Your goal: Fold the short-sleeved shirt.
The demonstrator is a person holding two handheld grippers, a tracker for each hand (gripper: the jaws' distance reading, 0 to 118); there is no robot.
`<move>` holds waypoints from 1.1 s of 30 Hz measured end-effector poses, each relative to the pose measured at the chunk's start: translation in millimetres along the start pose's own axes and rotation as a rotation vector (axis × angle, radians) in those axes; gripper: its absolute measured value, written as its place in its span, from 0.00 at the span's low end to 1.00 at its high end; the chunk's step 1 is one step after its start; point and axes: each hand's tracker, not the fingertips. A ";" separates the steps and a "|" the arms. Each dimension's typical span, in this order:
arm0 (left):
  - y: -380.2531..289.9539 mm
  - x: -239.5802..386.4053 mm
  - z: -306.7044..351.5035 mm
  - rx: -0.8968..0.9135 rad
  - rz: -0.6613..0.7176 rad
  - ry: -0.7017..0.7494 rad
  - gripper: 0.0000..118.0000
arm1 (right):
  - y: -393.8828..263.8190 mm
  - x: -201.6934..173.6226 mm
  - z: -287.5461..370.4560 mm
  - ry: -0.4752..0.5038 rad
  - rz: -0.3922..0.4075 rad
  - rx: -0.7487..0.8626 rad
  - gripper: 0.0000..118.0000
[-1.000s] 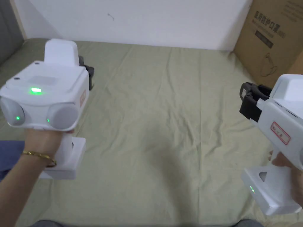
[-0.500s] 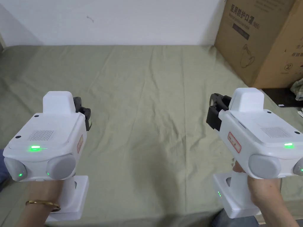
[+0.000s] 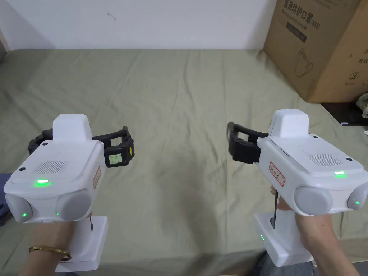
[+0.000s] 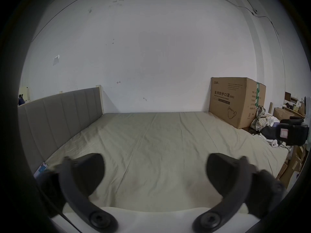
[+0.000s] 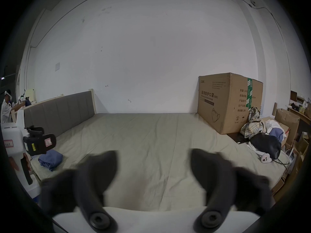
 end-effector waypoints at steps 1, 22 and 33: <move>0.2 1.4 3.4 0.031 -0.023 0.015 1.00 | -2.6 -2.3 0.0 -0.005 -0.004 0.000 0.94; 1.5 2.7 0.6 0.024 -0.028 0.015 1.00 | -10.9 -4.8 1.7 -0.027 -0.048 0.015 0.96; 0.4 7.5 1.5 0.017 -0.031 0.009 1.00 | -13.0 -13.5 1.1 0.003 -0.023 0.013 0.96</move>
